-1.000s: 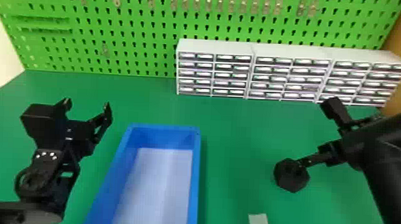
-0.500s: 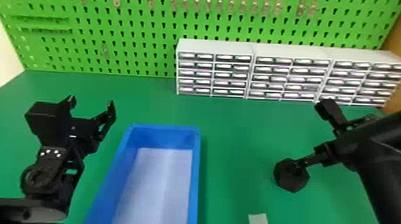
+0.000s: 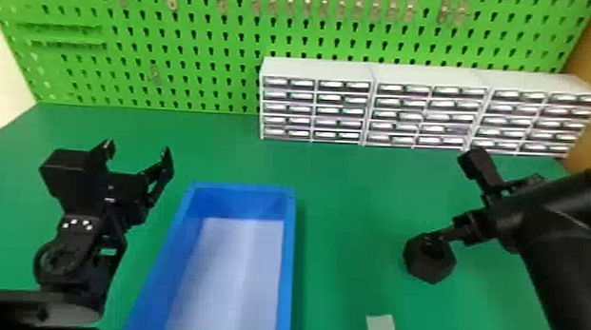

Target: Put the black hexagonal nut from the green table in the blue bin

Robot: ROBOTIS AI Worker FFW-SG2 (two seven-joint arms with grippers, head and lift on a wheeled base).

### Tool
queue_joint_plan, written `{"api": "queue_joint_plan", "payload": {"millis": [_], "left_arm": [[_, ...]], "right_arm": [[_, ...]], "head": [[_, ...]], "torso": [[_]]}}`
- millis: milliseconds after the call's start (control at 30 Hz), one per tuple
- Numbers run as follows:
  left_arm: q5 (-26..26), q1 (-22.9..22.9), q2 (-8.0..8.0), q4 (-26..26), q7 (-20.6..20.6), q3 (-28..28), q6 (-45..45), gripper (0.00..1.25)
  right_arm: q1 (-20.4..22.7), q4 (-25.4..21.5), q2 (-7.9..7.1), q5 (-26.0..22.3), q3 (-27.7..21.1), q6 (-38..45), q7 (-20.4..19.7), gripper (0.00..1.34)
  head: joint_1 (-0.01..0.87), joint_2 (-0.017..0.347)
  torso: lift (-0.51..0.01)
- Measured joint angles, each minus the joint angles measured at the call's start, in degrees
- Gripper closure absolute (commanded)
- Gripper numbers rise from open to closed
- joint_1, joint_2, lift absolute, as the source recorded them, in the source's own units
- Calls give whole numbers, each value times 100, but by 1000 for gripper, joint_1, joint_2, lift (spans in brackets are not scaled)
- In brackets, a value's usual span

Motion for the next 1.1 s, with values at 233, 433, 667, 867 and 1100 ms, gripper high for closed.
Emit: {"api": "queue_joint_plan", "payload": {"millis": [233,433,667,867,1100], "left_arm": [[10,-9,0,10,1,-1,-18,397],[17,-14,0,12,-1,3,-47,397],[28,-14,0,12,0,8,-74,397],[29,-30,0,12,0,8,-89,397],[34,-45,0,19,0,8,-101,397]], "right_arm": [[-18,133,8,-53,77,-36,-50,144],[-18,179,-22,-86,135,-40,-52,144],[31,184,-40,-108,136,-40,-52,144],[64,227,-53,-115,136,-41,-52,144],[99,327,-64,-124,155,-55,-51,144]], "head": [[657,57],[657,57],[657,57],[657,57],[657,57]], "torso": [[-95],[-95],[-95],[-95],[-95]]}}
